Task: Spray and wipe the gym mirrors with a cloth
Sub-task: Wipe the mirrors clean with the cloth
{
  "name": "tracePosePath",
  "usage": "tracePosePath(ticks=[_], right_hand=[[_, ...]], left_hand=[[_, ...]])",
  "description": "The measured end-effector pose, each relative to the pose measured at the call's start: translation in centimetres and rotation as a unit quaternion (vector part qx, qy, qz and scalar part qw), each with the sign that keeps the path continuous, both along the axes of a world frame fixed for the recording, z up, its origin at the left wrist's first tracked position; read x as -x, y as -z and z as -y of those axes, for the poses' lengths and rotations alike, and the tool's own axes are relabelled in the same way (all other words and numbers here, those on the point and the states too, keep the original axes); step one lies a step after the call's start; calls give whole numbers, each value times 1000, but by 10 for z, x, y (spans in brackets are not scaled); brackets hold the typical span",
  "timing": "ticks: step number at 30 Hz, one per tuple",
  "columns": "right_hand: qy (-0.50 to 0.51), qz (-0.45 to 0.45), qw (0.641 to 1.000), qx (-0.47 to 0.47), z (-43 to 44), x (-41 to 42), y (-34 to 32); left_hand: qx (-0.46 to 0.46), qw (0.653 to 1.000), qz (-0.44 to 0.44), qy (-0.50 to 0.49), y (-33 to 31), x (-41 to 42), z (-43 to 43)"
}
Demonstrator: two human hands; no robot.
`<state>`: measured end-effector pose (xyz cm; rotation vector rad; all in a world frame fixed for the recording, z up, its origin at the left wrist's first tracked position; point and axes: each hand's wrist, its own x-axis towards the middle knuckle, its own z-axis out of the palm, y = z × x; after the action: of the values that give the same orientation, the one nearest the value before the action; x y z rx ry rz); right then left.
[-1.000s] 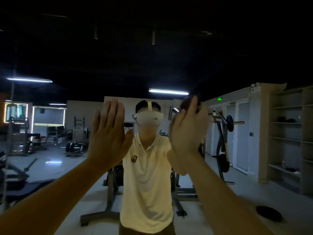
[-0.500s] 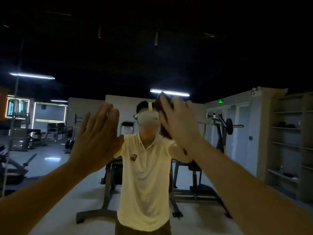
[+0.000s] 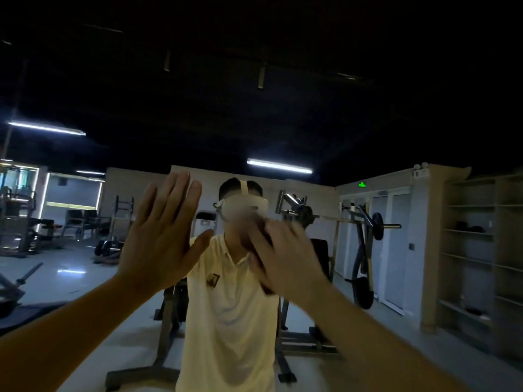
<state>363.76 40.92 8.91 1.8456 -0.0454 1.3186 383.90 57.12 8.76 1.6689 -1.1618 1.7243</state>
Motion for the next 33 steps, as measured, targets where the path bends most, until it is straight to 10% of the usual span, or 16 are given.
tracePosePath(ticks=[9, 17, 25, 33], right_hand=[[9, 301, 937, -175, -32, -42, -170], [-25, -8, 999, -33, -17, -14, -14], [68, 334, 912, -227, 41, 67, -148], [-52, 179, 959, -212, -56, -47, -38]], left_hand=[[0, 1000, 13, -2, -1, -6, 1], [-6, 1000, 1, 4, 1, -5, 1], [1, 1000, 3, 3, 1, -8, 5], [-10, 999, -7, 34, 2, -6, 2]])
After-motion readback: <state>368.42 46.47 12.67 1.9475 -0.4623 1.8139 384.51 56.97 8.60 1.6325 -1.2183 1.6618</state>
